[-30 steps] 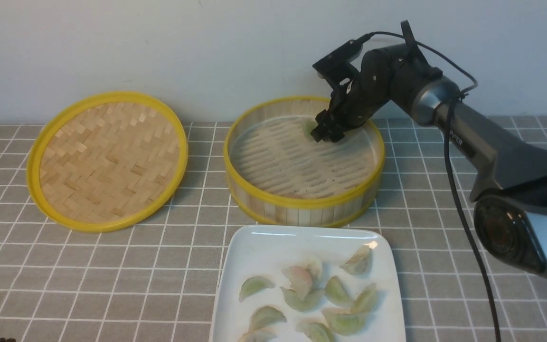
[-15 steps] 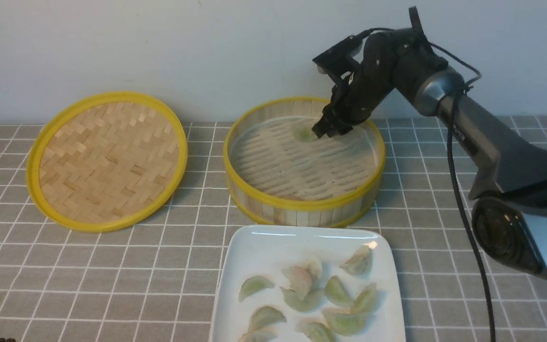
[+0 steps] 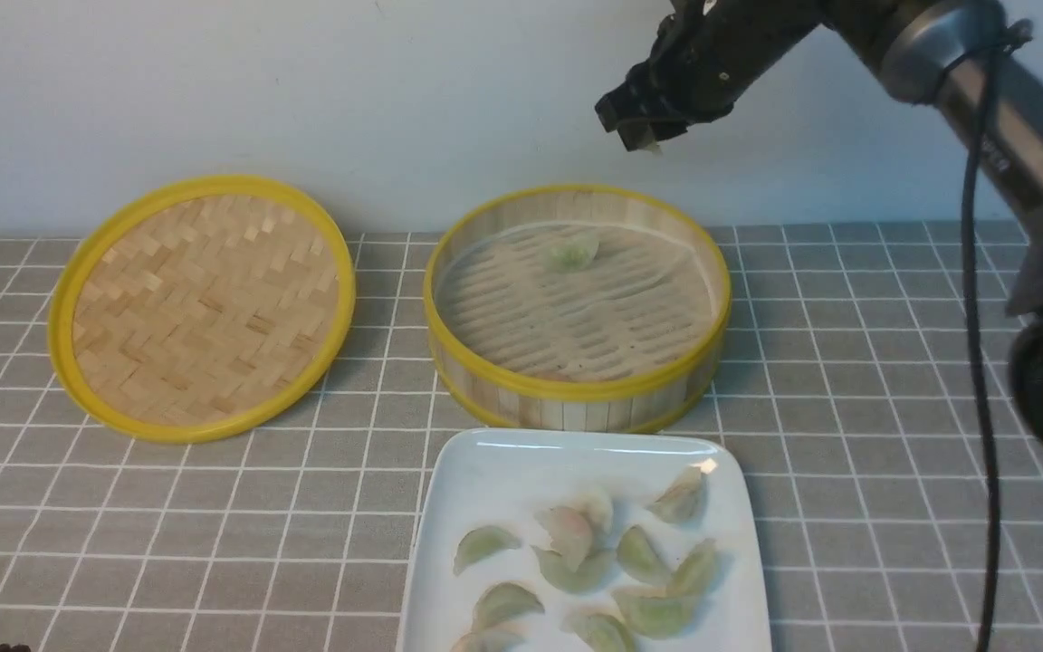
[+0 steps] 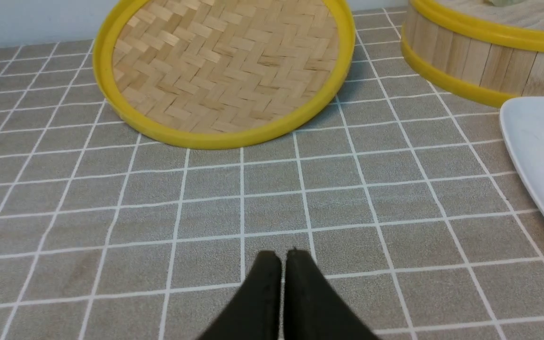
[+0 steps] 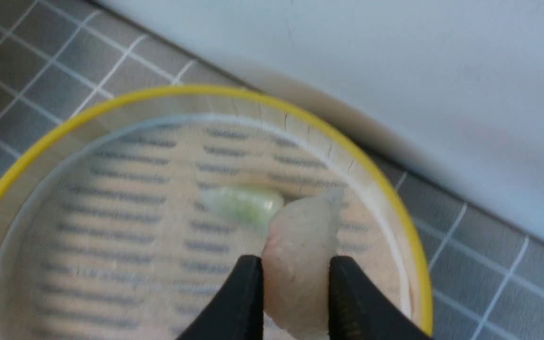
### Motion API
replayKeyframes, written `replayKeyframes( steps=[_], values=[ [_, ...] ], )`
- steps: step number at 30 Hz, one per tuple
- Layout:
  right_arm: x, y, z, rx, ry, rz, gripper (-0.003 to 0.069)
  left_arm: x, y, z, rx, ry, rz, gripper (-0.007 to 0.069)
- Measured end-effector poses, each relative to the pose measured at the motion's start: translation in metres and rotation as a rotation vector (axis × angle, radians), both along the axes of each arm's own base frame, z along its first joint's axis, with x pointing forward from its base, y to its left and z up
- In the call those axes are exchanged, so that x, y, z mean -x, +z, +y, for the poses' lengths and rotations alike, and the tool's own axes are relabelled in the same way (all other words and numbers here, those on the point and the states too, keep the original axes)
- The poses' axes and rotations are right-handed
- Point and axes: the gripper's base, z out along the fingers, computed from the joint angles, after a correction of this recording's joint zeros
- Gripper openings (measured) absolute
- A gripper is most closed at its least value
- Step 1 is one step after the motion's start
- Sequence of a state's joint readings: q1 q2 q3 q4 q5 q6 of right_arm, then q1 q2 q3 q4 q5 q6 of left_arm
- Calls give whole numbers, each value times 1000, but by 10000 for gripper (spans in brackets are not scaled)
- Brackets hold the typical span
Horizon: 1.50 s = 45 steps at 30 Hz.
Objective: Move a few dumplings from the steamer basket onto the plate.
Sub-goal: Use the right arm to put the dumpling into the plate, then use the right arm to grab a dumpling from inside the steamer
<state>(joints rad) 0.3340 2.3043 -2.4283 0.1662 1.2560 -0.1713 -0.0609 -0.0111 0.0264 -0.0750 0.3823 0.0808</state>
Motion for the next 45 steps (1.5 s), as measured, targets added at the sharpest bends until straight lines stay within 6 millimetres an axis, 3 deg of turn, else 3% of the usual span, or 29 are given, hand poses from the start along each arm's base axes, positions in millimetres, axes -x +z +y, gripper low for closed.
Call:
replayKeyframes(
  steps=[3, 6, 9, 10, 12, 18, 23, 25, 26, 28, 34, 35, 38, 40, 45],
  values=[
    [39, 13, 1, 7, 34, 77, 157, 0, 0, 0, 0, 1, 0, -5],
    [86, 11, 7, 11, 103, 176, 157, 0, 0, 0, 0, 1, 0, -5],
    [110, 2, 12, 21, 123, 244, 157, 0, 0, 0, 0, 2, 0, -5],
    [125, -15, 16, 41, 123, 316, 157, 0, 0, 0, 0, 2, 0, -5],
    [137, -33, 22, 67, 132, 380, 157, 0, 0, 0, 0, 2, 0, -5],
    [148, -72, 39, 122, 168, 483, 178, 0, 0, 0, 0, 2, 0, -5],
    [146, -80, 41, 129, 166, 491, 286, 0, 0, 0, 0, 2, 0, -5],
    [145, -81, 41, 129, 165, 492, 381, 0, 0, 0, 0, 2, 0, -5],
    [145, -81, 41, 129, 165, 492, 386, 0, 0, 0, 0, 2, 0, -5],
    [143, -78, 40, 147, 164, 472, 435, 0, 0, 0, 0, 2, 0, -5],
    [113, -51, 39, 174, 99, 264, 442, 0, 0, 0, 0, 2, 0, -5],
    [94, -41, 37, 173, 78, 208, 437, 0, 0, 0, 0, 2, 0, -5],
    [64, -31, 34, 155, 48, 155, 433, 0, 0, 0, 0, 2, 0, -5],
    [34, -34, 31, 132, 16, 119, 433, 0, 0, 0, 0, 2, 0, -5],
    [-18, -58, 28, 69, -10, 41, 433, 0, 0, 0, 0, 2, 0, -5]
  ],
)
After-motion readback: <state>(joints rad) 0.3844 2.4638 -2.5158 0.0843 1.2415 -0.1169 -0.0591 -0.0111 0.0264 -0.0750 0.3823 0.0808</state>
